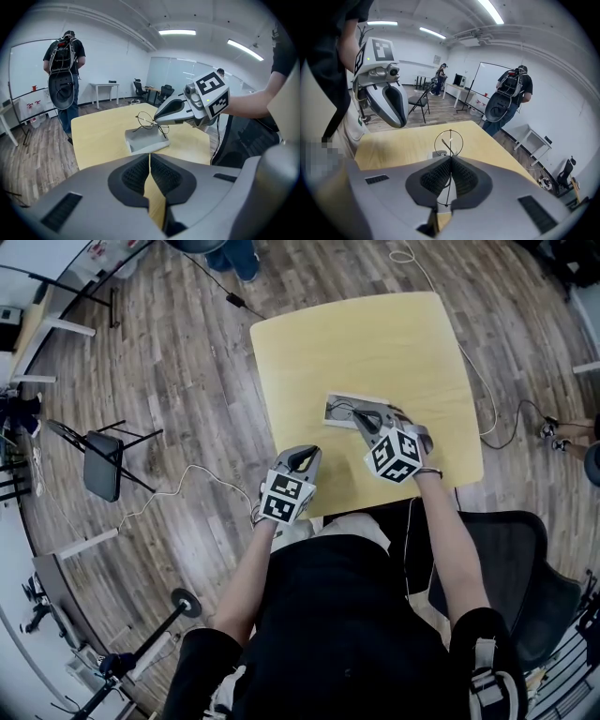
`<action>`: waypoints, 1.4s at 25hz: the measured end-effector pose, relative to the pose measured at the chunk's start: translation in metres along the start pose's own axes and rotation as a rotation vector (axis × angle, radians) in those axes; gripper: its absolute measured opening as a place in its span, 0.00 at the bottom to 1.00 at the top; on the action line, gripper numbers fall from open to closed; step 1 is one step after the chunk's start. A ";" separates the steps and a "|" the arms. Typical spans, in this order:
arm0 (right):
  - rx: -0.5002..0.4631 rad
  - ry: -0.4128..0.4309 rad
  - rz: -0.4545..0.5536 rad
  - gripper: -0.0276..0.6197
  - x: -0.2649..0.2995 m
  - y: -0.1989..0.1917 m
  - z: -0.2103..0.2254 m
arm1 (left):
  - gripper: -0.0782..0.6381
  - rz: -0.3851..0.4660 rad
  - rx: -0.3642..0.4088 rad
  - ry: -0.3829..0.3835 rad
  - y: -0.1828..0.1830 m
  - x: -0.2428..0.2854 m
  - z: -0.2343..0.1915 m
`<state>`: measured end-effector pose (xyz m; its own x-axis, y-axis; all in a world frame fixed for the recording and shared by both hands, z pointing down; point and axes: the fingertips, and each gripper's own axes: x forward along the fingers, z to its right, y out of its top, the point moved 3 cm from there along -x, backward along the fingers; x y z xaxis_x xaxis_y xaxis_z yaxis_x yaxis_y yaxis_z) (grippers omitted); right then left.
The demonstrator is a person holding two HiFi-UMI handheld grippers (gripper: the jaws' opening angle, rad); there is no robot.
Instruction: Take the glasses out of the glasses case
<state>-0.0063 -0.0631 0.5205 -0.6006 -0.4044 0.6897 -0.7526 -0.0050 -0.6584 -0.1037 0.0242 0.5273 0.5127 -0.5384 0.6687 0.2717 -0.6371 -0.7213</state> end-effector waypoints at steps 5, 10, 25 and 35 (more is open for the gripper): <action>0.008 -0.060 0.078 0.08 -0.034 0.022 0.010 | 0.15 0.061 -0.008 0.005 0.022 -0.005 0.001; 0.015 -0.163 0.167 0.08 -0.080 0.046 0.030 | 0.15 0.148 -0.006 0.007 0.058 -0.013 0.005; 0.119 -0.466 0.558 0.08 -0.218 0.124 0.077 | 0.15 0.489 0.061 -0.031 0.197 -0.077 0.033; 0.414 -0.442 0.803 0.08 -0.270 0.117 0.095 | 0.15 0.618 0.080 -0.055 0.241 -0.114 0.045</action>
<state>0.0929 -0.0411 0.2286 -0.6717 -0.7305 -0.1231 0.0347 0.1350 -0.9902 -0.0603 -0.0431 0.2694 0.6349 -0.7640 0.1146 -0.0296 -0.1723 -0.9846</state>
